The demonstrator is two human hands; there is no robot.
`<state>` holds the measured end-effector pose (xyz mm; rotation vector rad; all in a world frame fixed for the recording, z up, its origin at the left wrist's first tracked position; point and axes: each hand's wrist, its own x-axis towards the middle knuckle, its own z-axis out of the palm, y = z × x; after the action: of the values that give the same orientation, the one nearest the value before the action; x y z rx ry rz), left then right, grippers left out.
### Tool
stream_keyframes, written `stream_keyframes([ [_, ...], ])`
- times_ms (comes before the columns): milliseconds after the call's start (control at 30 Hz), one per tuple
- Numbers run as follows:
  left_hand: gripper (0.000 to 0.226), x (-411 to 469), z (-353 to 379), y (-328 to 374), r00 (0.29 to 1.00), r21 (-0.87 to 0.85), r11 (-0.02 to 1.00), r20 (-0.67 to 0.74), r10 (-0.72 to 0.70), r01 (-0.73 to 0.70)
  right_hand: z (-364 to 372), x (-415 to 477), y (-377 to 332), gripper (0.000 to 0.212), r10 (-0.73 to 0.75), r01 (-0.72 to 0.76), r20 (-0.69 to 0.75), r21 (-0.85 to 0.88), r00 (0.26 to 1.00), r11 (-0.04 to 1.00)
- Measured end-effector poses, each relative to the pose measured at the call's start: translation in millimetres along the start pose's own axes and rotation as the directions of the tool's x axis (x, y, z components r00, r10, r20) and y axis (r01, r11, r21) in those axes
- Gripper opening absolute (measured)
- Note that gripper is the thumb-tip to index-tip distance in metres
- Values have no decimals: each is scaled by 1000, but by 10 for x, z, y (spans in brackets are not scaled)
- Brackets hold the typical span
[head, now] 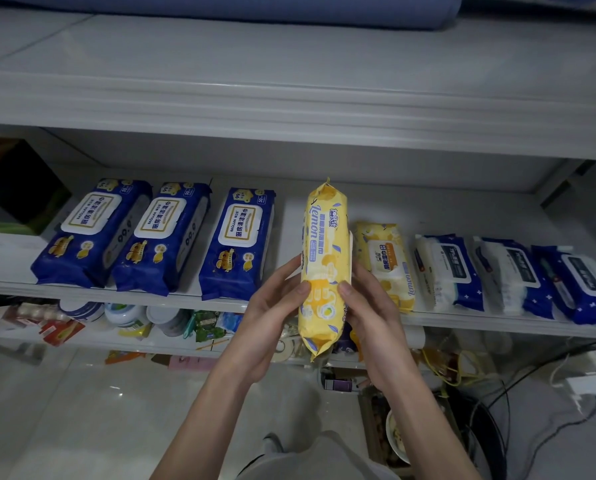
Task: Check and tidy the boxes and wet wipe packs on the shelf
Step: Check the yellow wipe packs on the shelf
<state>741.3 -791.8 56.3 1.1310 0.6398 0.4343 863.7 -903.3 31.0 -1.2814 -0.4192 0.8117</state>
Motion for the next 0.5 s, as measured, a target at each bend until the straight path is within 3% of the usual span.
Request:
stream_keyframes([
  [100,52,14,35,-5,999,2,1000,-29,18,-17,21,24,6,60,-6,6,-4,-14,1000,1000],
  [200,47,15,85,-50,992,3,999,-121,38,-38,27,62,-21,46,-15,14,-16,-66,1000,998],
  [333,44,-11,69,-138,973,184,980,-202,107,-70,-15,66,24,37,63,-66,-59,-57,996,996],
  [433,45,23,-10,-160,952,299,950,-257,167,-86,-87,77,52,44,103,-101,-54,45,993,994],
  [500,45,30,-33,-135,976,255,966,-194,102,-51,-110,84,39,57,113,-107,-57,92,992,990],
])
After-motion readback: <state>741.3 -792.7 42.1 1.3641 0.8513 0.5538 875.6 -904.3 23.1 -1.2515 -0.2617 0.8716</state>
